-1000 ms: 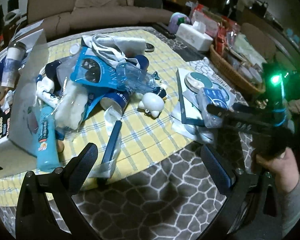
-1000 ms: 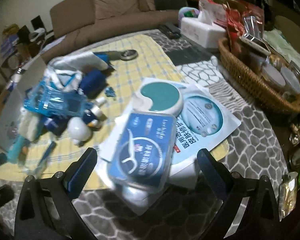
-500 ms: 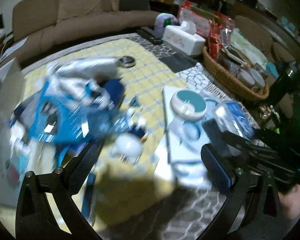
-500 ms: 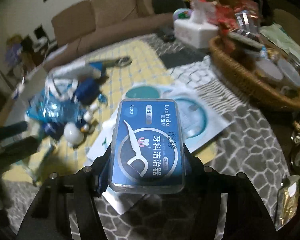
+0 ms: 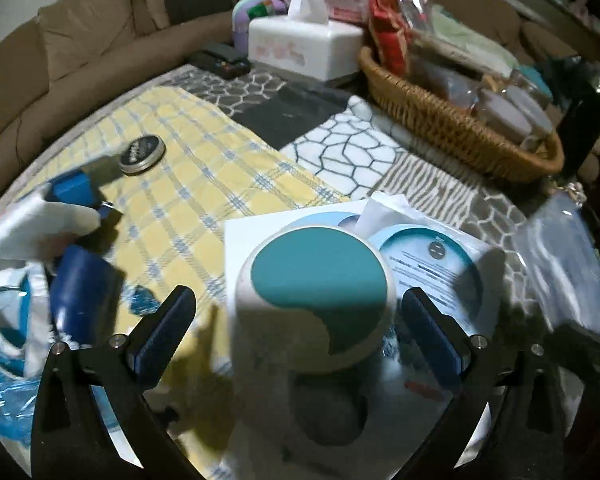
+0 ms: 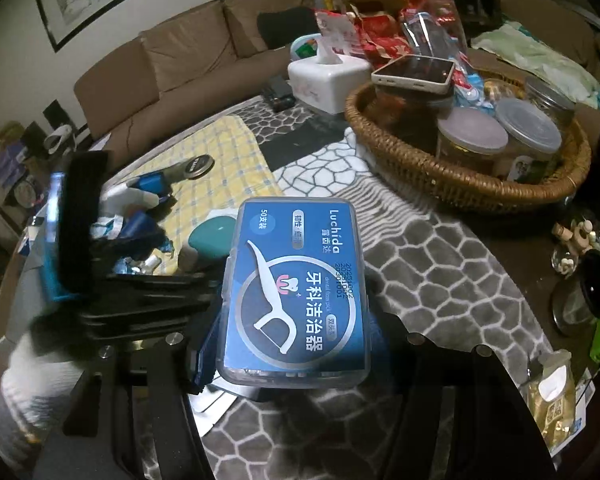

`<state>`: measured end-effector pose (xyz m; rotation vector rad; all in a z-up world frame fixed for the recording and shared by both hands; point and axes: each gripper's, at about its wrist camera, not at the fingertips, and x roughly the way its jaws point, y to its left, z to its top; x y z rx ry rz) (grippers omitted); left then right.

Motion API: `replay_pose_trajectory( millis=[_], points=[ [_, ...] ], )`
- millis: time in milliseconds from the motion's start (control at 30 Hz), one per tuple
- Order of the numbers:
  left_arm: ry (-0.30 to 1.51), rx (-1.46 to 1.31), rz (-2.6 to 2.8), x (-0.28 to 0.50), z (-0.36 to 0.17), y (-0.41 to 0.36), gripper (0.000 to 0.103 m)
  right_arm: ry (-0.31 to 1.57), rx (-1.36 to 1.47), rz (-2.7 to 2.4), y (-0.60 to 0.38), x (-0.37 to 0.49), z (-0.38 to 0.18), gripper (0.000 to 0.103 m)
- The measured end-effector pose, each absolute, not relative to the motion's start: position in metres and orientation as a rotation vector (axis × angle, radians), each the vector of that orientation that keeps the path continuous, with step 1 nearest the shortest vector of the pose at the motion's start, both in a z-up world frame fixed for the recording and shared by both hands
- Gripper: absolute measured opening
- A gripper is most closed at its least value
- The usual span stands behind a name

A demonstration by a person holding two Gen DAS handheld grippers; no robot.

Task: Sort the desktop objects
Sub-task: 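Carry the floss box and teal container toward the cardboard box with both grippers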

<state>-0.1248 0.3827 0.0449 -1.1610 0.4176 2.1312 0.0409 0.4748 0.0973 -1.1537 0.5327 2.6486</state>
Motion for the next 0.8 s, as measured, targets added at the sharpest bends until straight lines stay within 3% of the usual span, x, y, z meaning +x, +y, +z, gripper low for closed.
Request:
replay_pose_trajectory(
  millis=[133,167,200,233,533,800],
  points=[
    [0.366,-1.216,2.115,-0.137,0.033,0.386,0.101,0.493,-1.194,2.656,0.469,0.036,0.092,0.063],
    [0.320,-1.231,2.103,-0.142,0.032,0.384,0.097,0.483,-1.202,2.657,0.468,0.035,0.091,0.063],
    [0.296,-1.235,2.099,-0.144,0.032,0.383,0.082,0.475,-1.208,2.658,0.468,0.034,0.090,0.063],
    [0.283,-1.236,2.112,-0.146,0.034,0.382,0.081,0.472,-1.210,2.659,0.467,0.034,0.090,0.063],
    [0.212,-1.202,2.128,-0.139,0.051,0.350,0.081,0.455,-1.212,2.682,0.462,0.029,0.089,0.063],
    [0.043,-1.115,2.197,-0.115,0.121,0.237,0.081,0.369,-1.202,2.778,0.425,0.017,0.096,0.063]
  ],
)
